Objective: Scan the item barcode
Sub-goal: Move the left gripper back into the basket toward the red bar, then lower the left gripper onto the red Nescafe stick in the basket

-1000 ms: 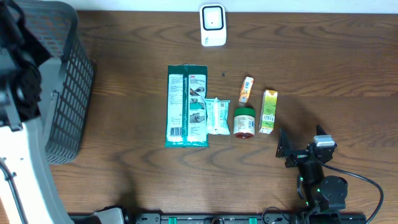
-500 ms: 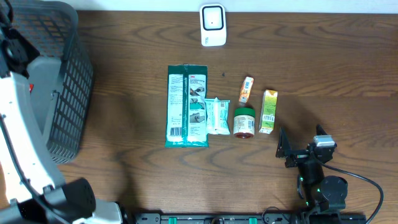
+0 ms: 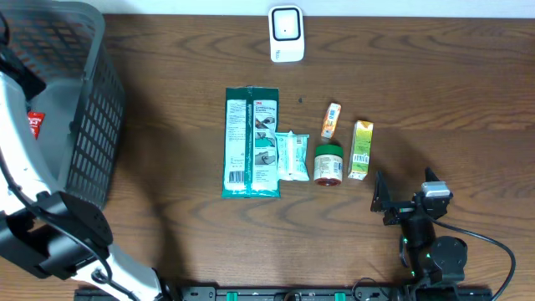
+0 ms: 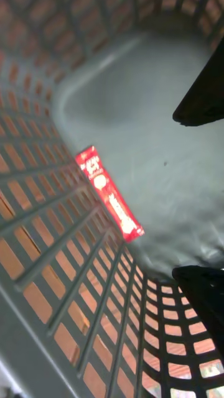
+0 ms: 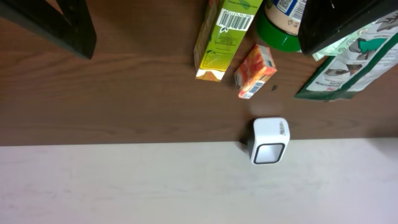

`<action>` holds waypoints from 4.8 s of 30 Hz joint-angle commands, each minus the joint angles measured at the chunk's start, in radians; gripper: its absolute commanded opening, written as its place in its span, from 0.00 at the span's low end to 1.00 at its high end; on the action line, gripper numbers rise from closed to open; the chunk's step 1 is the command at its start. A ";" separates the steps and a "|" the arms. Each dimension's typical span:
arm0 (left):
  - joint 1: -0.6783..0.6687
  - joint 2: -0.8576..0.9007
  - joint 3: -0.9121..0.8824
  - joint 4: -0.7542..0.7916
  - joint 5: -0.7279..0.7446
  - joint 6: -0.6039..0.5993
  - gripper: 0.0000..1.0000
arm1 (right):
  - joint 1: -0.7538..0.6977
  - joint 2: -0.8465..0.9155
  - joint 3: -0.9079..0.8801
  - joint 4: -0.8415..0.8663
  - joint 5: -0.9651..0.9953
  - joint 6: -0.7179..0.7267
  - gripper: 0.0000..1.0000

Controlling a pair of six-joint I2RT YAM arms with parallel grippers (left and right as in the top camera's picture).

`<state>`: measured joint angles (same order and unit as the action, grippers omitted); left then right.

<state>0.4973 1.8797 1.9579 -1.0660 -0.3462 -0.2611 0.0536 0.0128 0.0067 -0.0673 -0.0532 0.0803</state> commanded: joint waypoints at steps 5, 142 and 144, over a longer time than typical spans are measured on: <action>0.064 0.124 -0.010 0.006 -0.006 0.061 0.73 | 0.006 -0.003 -0.001 -0.004 -0.004 0.013 0.99; 0.145 0.155 -0.607 0.443 0.390 0.031 0.66 | 0.006 -0.003 -0.001 -0.004 -0.004 0.013 0.99; 0.145 0.155 -0.590 0.451 0.405 0.008 0.67 | 0.006 -0.003 -0.001 -0.004 -0.004 0.013 0.99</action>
<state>0.6395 1.9991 1.3880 -0.5980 0.0376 -0.1471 0.0536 0.0128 0.0067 -0.0673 -0.0532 0.0803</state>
